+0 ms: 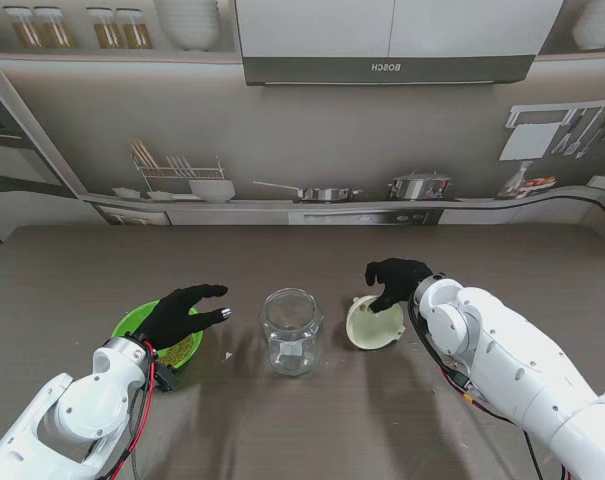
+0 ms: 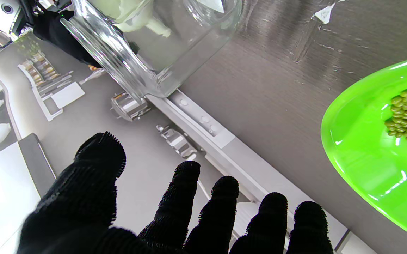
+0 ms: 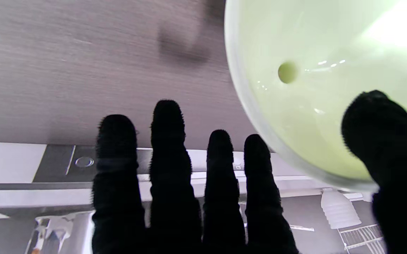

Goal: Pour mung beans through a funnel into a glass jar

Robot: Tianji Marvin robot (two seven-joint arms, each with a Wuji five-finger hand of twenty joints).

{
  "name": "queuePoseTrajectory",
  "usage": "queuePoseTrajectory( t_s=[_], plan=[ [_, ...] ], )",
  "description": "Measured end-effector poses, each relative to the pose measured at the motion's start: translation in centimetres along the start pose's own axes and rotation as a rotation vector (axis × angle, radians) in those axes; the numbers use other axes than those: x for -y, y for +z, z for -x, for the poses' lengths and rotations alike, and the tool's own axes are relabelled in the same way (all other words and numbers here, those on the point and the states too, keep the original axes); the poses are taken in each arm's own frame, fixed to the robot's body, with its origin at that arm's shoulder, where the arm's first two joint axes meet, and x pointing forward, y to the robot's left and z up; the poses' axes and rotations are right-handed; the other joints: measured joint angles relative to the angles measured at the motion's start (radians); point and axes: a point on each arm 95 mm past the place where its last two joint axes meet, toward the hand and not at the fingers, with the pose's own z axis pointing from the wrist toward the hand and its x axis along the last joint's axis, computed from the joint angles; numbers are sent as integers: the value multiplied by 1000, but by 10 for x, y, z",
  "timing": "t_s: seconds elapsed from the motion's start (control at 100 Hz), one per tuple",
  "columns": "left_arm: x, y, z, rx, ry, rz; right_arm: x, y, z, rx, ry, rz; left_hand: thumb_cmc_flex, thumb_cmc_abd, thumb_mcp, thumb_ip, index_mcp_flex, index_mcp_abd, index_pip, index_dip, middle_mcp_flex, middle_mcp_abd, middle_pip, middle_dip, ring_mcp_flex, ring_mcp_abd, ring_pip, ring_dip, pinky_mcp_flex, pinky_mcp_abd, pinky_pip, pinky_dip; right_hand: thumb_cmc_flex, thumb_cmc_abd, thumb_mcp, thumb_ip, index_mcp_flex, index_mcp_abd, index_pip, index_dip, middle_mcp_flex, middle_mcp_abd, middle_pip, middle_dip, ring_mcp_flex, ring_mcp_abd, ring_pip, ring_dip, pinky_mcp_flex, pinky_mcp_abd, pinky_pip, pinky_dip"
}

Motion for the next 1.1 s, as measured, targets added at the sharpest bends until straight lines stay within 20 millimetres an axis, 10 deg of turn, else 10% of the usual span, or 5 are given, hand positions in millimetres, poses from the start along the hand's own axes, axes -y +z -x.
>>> queuePoseTrajectory(
  t_s=[0.23, 0.37, 0.74, 1.1],
  plan=[
    [0, 0, 0, 0, 1, 0, 6, 9, -4, -18, 13, 0, 0, 0, 0, 0, 0, 0, 0, 0, 0, 0, 0, 0, 1, 0, 0, 0, 0, 0, 0, 0, 94, 6, 61, 0, 206, -28, 122, -15, 244, -18, 55, 87, 173, -65, 132, 74, 108, -37, 114, -15],
    [0, 0, 0, 0, 1, -1, 9, 14, -7, -30, 22, 2, 0, 0, 0, 0, 0, 0, 0, 0, 0, 1, 0, 0, 1, 0, 0, 0, 0, 0, 0, 0, 185, 4, 78, -110, 251, -65, 270, -170, 386, -36, 106, 204, 276, -110, 243, 145, 187, -72, 223, -26],
    [1, -1, 1, 3, -4, -6, -5, 13, -13, -46, 109, 0, 0, 17, 0, 0, 0, 0, 0, 0, 0, 5, 0, 0, 1, 1, 0, 0, 0, 0, 0, 0, 267, 62, 104, -111, 396, -33, 372, -202, 657, -50, 234, 364, 379, -187, 803, 376, 432, -168, 429, -14],
    [1, -1, 1, 2, -12, -5, -49, -5, -26, -8, 249, 14, 0, 13, -1, 0, 0, 0, 0, 0, 0, 9, 0, 0, 1, 15, 0, 0, 0, 0, 0, 0, 278, 58, 126, -121, 423, 14, 372, -202, 728, -55, 218, 414, 392, -195, 954, 453, 510, -171, 466, 50]
  ],
)
